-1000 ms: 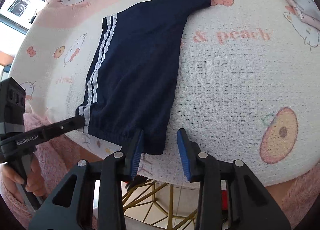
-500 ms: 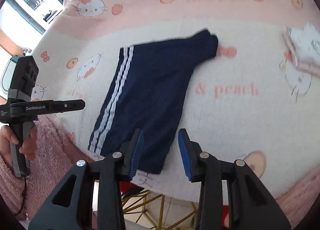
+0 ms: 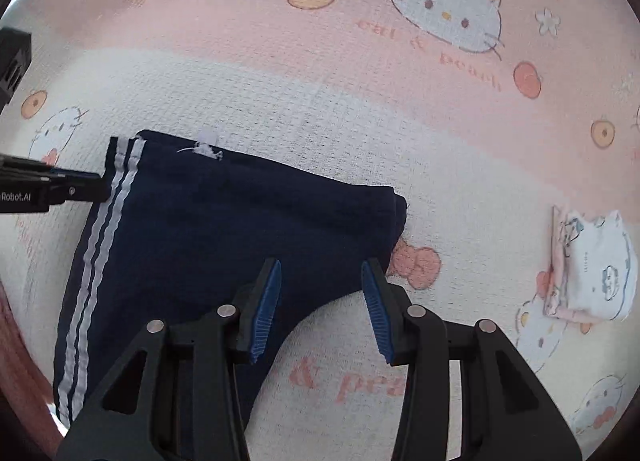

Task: Fold clothes

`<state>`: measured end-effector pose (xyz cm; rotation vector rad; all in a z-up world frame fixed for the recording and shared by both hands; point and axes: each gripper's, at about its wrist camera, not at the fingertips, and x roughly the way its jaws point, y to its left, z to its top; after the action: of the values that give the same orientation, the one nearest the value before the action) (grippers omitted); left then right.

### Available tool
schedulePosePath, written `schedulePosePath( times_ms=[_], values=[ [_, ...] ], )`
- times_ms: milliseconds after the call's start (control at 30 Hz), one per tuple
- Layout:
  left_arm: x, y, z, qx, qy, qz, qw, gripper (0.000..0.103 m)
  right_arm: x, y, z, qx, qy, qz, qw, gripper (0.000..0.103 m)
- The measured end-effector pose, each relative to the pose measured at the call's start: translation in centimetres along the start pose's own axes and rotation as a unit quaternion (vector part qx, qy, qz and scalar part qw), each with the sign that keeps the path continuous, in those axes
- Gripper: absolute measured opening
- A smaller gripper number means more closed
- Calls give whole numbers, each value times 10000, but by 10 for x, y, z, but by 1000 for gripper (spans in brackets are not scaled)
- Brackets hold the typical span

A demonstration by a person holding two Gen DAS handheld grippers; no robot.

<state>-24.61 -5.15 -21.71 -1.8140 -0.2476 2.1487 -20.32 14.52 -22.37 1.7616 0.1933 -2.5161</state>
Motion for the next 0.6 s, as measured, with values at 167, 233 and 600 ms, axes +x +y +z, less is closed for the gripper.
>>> schedulePosePath(
  times_ms=[167,233,600],
  values=[
    [6,-3,17,319,-56,13,9995,18,24,-36,7,476,150,24,9988,42],
    [9,-4,22,411,-78,18,9991,15,31,-53,7,714,179,143,9972,43],
    [-62,10,-18,-1012,-683,-1429,9822,19,-21,-76,-14,1787,-305,1072,9776,45]
  ],
)
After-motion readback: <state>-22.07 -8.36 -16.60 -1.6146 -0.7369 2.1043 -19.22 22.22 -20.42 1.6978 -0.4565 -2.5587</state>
